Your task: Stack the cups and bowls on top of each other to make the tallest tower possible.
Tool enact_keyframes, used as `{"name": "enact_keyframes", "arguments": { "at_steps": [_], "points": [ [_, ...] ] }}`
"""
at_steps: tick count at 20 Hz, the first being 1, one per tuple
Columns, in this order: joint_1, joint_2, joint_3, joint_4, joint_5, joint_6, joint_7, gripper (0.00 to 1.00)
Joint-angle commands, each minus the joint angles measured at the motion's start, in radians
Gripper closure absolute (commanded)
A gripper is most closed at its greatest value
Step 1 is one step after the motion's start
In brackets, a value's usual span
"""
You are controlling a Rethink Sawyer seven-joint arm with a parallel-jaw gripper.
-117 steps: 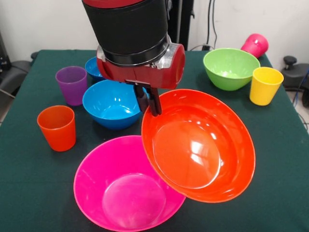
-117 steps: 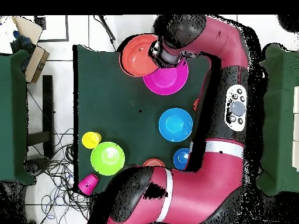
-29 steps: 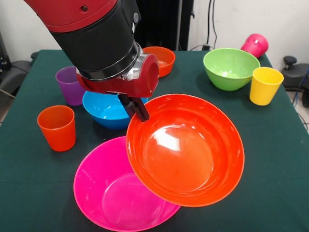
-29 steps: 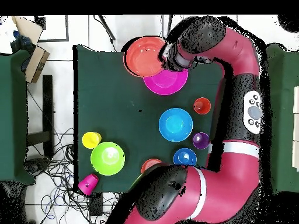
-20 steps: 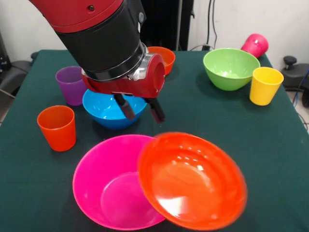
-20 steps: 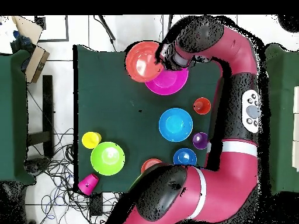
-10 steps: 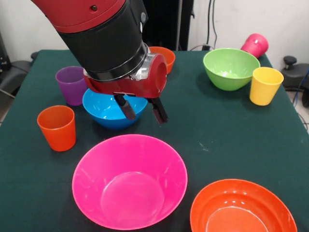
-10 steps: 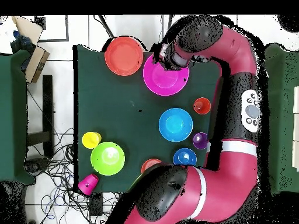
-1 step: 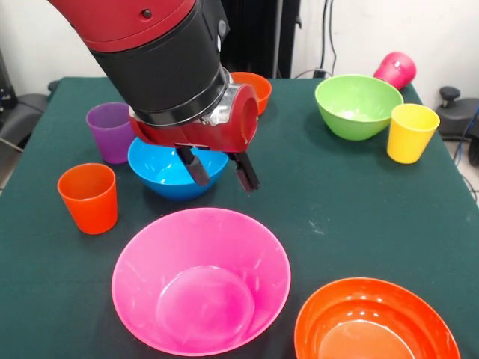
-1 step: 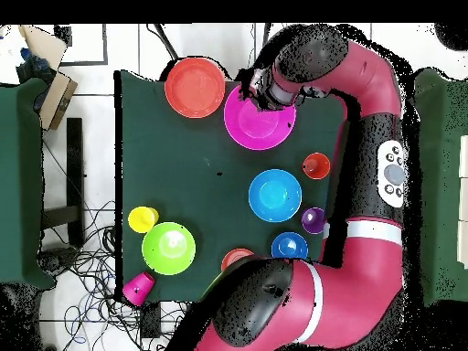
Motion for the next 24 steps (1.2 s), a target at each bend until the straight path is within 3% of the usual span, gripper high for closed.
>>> {"name": "enact_keyframes", "arguments": {
  "at_steps": [1,8,13,24],
  "points": [
    [-0.001,0.038,0.075,0.054,-0.078,-0.037,-0.311,0.0],
    [-0.009,0.013,0.073,0.157,-0.083,-0.148,-0.317,0.0],
    [-0.009,0.006,0.066,0.177,-0.094,-0.163,-0.312,0.0],
    [0.049,-0.002,0.028,0.08,-0.156,-0.05,-0.271,0.0]
  ]
}}
